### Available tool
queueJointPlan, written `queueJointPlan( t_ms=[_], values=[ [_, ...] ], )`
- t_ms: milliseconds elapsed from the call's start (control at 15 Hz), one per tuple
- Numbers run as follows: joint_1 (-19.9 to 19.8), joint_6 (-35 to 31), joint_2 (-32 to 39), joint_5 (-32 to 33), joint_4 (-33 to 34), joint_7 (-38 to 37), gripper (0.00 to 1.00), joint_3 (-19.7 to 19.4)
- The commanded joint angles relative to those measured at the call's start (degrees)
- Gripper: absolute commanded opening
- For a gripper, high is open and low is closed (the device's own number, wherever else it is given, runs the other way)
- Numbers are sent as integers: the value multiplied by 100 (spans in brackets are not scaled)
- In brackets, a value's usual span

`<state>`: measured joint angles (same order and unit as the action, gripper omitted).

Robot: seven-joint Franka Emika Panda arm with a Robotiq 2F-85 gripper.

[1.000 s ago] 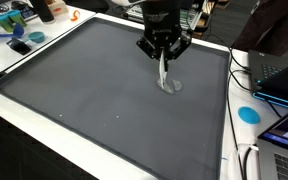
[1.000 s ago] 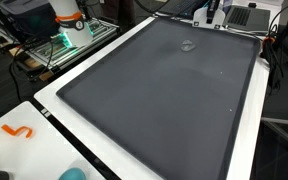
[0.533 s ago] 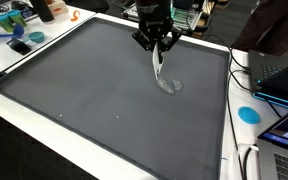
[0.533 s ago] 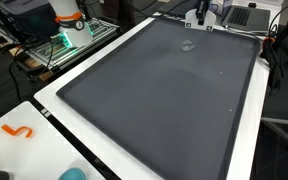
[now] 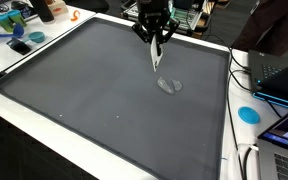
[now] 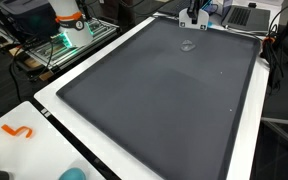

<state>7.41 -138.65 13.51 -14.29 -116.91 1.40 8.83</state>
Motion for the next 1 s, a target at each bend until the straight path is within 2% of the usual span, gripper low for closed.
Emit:
queueJointPlan(
  t_ms=[0, 400, 933],
  values=[
    [-74, -325, -400, -235, -571, 182, 1, 73],
    [-42, -617, -697, -323, -1011, 169, 1, 87],
    [35, -583, -930, -241, -1262, 50, 1, 86]
  ],
)
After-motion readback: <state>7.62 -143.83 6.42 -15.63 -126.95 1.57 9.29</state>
